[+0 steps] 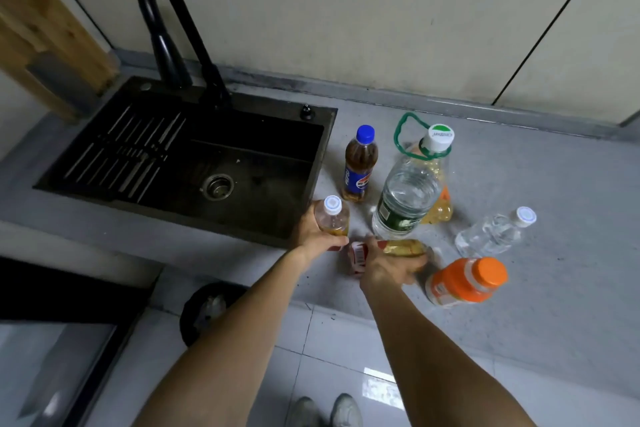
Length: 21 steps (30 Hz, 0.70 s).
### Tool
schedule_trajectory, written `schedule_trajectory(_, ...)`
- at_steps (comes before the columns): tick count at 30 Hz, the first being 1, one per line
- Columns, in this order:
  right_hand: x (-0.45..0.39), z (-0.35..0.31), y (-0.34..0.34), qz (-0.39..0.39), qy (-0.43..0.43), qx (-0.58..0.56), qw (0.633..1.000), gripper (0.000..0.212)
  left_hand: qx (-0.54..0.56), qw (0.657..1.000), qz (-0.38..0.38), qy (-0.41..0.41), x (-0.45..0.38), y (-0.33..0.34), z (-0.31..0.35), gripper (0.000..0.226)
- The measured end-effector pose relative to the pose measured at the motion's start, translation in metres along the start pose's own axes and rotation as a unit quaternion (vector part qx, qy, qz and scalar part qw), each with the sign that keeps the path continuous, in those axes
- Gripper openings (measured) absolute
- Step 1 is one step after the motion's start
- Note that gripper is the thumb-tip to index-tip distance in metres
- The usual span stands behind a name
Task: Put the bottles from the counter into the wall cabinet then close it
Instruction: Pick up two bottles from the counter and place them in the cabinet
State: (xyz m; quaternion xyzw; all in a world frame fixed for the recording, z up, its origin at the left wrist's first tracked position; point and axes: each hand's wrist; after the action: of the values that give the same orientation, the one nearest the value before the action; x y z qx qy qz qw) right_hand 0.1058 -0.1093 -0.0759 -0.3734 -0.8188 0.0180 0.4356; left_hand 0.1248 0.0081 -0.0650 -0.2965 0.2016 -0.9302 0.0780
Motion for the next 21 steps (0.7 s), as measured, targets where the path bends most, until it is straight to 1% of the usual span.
schedule_trajectory(3,-0.003,-0.002,0.001,-0.010,0.009,0.018,1.000,0.126,-0.001,1.000,-0.009,0.002,0.004,-0.001,0.000,0.098)
schedule_trajectory(6,-0.003,0.004,-0.009,-0.046,0.001,0.059,0.997,0.123,-0.021,1.000,-0.010,0.010,0.009,-0.003,0.000,0.095)
schedule_trajectory(8,0.000,0.005,-0.017,-0.052,0.022,0.062,0.996,0.117,-0.033,0.999,-0.011,0.016,0.012,-0.006,-0.002,0.091)
schedule_trajectory(9,-0.002,0.005,-0.021,-0.062,0.048,0.040,0.996,0.105,-0.033,0.999,-0.013,0.014,0.014,-0.008,-0.003,0.088)
schedule_trajectory(10,0.002,0.001,-0.029,-0.082,0.074,0.009,0.994,0.084,-0.033,0.999,-0.017,0.011,0.017,-0.010,-0.004,0.086)
schedule_trajectory(11,0.003,-0.001,-0.035,-0.096,0.082,0.014,0.992,0.063,-0.034,0.999,-0.019,0.007,0.021,-0.011,-0.007,0.085)
schedule_trajectory(12,0.008,-0.003,-0.042,-0.119,0.075,0.011,0.990,0.051,-0.034,0.999,-0.020,0.002,0.025,-0.013,-0.011,0.084)
schedule_trajectory(13,0.010,-0.003,-0.046,-0.149,0.078,0.025,0.985,0.050,-0.031,0.999,-0.021,-0.002,0.030,-0.015,-0.014,0.084)
schedule_trajectory(15,0.014,-0.003,-0.051,-0.194,0.075,0.015,0.978,0.063,-0.011,1.000,-0.025,-0.003,0.039,-0.019,-0.019,0.087)
schedule_trajectory(18,0.002,0.005,-0.050,-0.259,0.093,-0.013,0.961,0.070,0.032,0.999,-0.029,0.010,0.053,-0.026,-0.017,0.095)
schedule_trajectory(21,-0.004,0.009,-0.048,-0.315,0.083,0.010,0.946,0.065,0.067,0.997,-0.022,0.022,0.070,-0.036,-0.002,0.099)
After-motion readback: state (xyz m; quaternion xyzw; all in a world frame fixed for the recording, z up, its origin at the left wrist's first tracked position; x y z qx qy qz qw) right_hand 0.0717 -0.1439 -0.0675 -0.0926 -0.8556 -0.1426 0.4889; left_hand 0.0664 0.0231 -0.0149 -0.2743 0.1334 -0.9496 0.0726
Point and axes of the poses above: each hand's wrist, its own x-axis away from the middle knuckle, its own y-axis out of the palm, z = x × y, and after that the axes turned 1 degree about -x, right-handed
